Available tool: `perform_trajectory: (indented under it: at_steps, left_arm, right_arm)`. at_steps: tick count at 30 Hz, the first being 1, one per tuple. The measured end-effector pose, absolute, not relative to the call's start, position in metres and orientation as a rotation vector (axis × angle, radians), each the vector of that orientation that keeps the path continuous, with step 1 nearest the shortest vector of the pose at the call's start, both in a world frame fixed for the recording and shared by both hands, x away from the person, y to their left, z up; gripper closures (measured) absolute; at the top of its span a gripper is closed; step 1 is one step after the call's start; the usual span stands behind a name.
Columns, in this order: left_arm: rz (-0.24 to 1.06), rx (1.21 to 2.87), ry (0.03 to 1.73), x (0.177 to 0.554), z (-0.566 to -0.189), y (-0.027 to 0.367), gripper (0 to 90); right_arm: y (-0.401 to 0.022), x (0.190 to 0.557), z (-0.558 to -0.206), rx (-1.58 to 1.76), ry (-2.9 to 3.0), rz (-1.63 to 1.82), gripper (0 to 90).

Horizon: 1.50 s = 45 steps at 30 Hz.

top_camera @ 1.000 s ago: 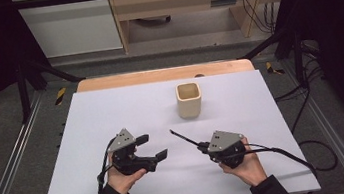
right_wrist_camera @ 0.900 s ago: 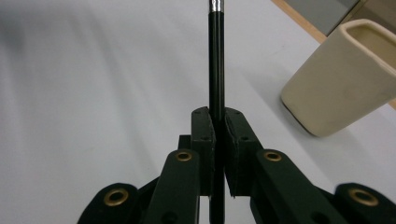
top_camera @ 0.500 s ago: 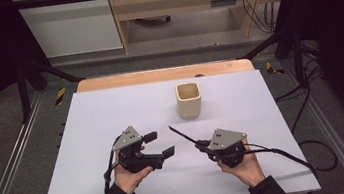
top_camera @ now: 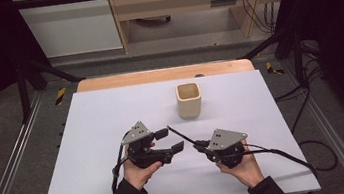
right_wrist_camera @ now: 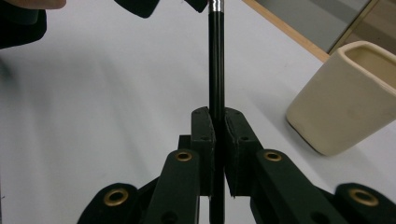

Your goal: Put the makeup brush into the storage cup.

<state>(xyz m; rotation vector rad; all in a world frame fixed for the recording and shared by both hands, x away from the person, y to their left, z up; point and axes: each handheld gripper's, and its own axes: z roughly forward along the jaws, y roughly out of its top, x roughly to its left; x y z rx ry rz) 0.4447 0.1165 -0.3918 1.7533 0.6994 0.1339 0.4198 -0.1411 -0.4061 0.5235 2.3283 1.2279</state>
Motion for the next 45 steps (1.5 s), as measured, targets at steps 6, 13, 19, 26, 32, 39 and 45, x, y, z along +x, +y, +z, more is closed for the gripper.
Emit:
perform_trajectory:
  at_steps: [6, 13, 19, 26, 32, 39, 45]
  left_arm:
    - [0.129, 1.737, 0.689, 0.4455, -0.3926, 0.111, 35.7]
    - [0.123, 1.721, 0.684, 0.4457, -0.3946, 0.1085, 53.0]
    - [0.106, 1.706, 0.689, 0.4462, -0.397, 0.1088, 66.7]
    - [0.073, 1.687, 0.687, 0.4465, -0.3978, 0.1101, 73.5]
    - [0.043, 1.668, 0.665, 0.4441, -0.3968, 0.1098, 78.6]
    - [0.046, 1.671, 0.643, 0.4397, -0.3957, 0.1071, 83.2]
    - [0.087, 1.697, 0.651, 0.4374, -0.394, 0.1063, 83.5]
  right_arm:
    - [-0.14, 0.4193, -0.4062, 0.524, 2.323, 1.24, 83.7]
    - [-0.1379, 0.4194, -0.4079, 0.521, 2.337, 1.248, 83.6]
    - [-0.1365, 0.4191, -0.4089, 0.518, 2.342, 1.253, 83.6]
    - [-0.1362, 0.4191, -0.4096, 0.516, 2.341, 1.256, 83.6]
    - [-0.1342, 0.419, -0.4121, 0.511, 2.351, 1.254, 83.4]
    - [-0.1324, 0.4194, -0.4149, 0.499, 2.355, 1.249, 83.0]
    - [-0.1316, 0.419, -0.4152, 0.521, 2.347, 1.248, 74.0]
